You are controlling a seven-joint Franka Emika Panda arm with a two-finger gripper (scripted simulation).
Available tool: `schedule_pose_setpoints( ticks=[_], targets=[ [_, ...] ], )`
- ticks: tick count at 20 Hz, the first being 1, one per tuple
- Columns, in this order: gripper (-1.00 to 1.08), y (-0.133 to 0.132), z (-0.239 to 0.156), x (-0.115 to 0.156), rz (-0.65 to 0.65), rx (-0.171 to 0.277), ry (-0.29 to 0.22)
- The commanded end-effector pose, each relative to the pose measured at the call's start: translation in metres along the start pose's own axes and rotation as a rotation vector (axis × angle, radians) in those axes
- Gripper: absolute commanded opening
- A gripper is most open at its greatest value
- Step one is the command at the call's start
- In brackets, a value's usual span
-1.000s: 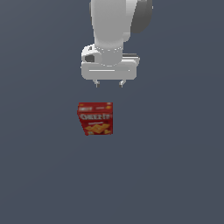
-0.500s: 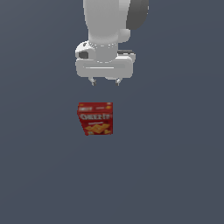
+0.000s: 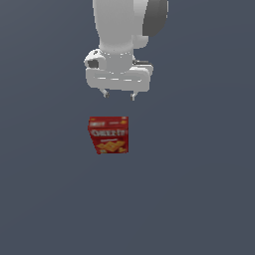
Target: Pick up the object and move it to a goal position.
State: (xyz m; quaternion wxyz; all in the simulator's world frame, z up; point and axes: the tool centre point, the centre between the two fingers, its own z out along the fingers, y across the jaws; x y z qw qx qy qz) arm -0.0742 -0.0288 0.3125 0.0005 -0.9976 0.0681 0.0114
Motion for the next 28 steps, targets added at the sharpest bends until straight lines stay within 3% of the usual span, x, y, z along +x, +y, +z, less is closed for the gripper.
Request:
schedule_pose_setpoints(
  ticks=[1,28],
  targets=[
    [1.00,0.001,0.002,0.002,0.045,0.001,0.001],
    [1.00,0.022,0.037,0.027,0.765,0.010,0.009]
  ],
)
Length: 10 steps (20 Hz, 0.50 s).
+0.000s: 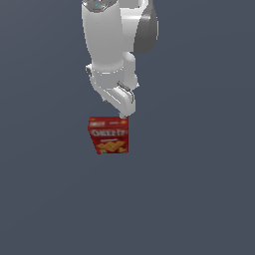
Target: Pick up the object and move it to a goal position.
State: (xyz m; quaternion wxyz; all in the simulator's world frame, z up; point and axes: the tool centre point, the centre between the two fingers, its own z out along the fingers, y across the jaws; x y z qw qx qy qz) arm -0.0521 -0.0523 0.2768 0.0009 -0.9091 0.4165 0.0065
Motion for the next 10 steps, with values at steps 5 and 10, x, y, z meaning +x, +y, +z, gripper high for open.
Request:
schedule_pose_setpoints(
  ticks=[5,10],
  targets=[
    [1.00,0.000,0.009,0.008,0.179,0.002,0.002],
    [1.00,0.001,0.016,0.014,0.316,0.003,0.004]
  ],
)
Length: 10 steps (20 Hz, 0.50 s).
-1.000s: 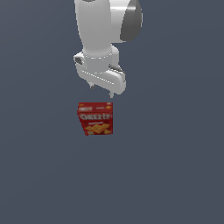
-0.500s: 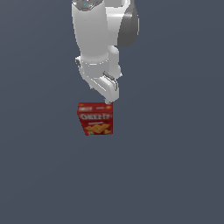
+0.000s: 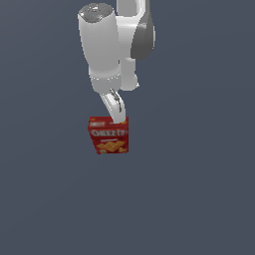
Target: Pick up the object and move it to a goal position.
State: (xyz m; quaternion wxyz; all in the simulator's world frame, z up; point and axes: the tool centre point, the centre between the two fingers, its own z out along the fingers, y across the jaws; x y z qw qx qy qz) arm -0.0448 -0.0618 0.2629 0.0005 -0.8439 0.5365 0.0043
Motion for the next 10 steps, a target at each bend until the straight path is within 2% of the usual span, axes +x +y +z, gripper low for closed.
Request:
schedule_pose_setpoints(
  ticks=[1,10],
  targets=[
    [1.00,-0.001,0.004,0.003,0.070,0.001,0.001],
    [1.00,-0.002,0.015,0.012,0.285,0.004,0.005]
  ],
)
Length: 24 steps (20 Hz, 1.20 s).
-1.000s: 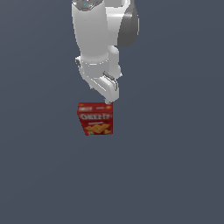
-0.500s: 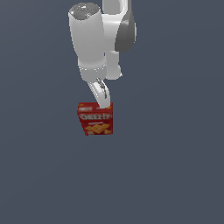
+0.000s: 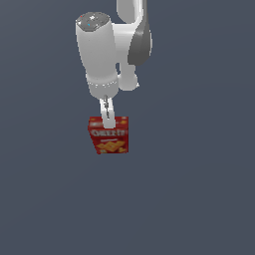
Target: Pick up the object and move it to a goal position.
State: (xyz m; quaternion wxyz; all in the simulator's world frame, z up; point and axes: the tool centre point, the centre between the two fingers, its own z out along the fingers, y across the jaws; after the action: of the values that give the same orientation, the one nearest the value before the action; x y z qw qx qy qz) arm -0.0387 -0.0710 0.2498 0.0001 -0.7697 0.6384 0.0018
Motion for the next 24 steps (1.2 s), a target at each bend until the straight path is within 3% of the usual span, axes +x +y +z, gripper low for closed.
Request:
schedule_pose_setpoints(
  ticks=[1,16,24],
  targets=[
    [1.00,-0.001,0.002,0.002,0.050,0.001,0.001],
    [1.00,-0.002,0.009,0.006,0.145,0.002,0.003],
    [1.00,-0.001,0.038,0.006,0.148,0.002,0.003]
  ],
)
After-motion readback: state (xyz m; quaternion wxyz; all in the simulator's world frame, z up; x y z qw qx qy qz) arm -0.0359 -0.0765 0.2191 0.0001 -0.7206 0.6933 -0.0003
